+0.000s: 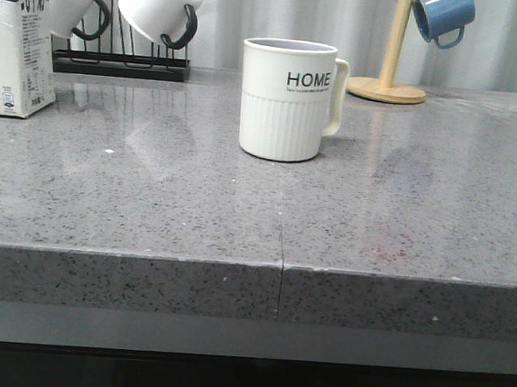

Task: Place milk next to cup
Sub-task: 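Move the left gripper to the Pascual milk carton and close on it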

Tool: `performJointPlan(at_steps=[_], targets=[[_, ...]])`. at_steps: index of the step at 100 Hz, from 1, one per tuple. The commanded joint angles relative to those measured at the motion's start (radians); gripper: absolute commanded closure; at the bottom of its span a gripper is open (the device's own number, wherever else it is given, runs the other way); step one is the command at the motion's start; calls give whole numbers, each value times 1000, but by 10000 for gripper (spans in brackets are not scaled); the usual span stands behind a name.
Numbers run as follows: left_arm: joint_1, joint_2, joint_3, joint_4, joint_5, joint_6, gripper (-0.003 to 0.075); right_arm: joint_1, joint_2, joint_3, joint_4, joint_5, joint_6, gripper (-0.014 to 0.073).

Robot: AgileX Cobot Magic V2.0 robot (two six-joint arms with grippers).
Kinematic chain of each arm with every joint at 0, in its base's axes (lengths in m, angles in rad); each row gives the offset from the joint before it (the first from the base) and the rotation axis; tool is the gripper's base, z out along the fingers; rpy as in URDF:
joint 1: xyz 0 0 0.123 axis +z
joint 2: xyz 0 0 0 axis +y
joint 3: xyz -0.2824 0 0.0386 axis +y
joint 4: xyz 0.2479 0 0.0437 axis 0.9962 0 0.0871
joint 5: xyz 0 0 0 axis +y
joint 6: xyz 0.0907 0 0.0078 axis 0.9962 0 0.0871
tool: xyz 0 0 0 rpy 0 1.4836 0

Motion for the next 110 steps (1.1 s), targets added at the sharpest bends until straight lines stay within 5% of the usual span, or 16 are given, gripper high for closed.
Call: performJointPlan(at_steps=[1, 15, 36, 49, 61, 80, 94, 110], targets=[[1, -32, 41, -6, -153, -10, 741, -2, -29, -23, 1, -27, 1, 659], [1, -32, -12, -7, -284, -10, 741, -2, -38, -23, 1, -4, 1, 659], [1, 91, -287, 0, 19, -8, 741, -2, -38, -23, 1, -3, 1, 659], [1, 253, -411, 36, 79, -2, 730, -2, -38, -23, 1, -3, 1, 659], [1, 396, -481, 32, 58, -2, 563, -2, -38, -23, 1, -4, 1, 659], [1, 596, -527, 32, -110, -2, -1, -2, -38, -23, 1, -4, 1, 659], [-3, 729, -527, 29, -310, -2, 85, -2, -38, -23, 1, -4, 1, 659], [-21, 870, -544, 29, -432, -13, 91, -2, -38, -23, 1, -4, 1, 659]])
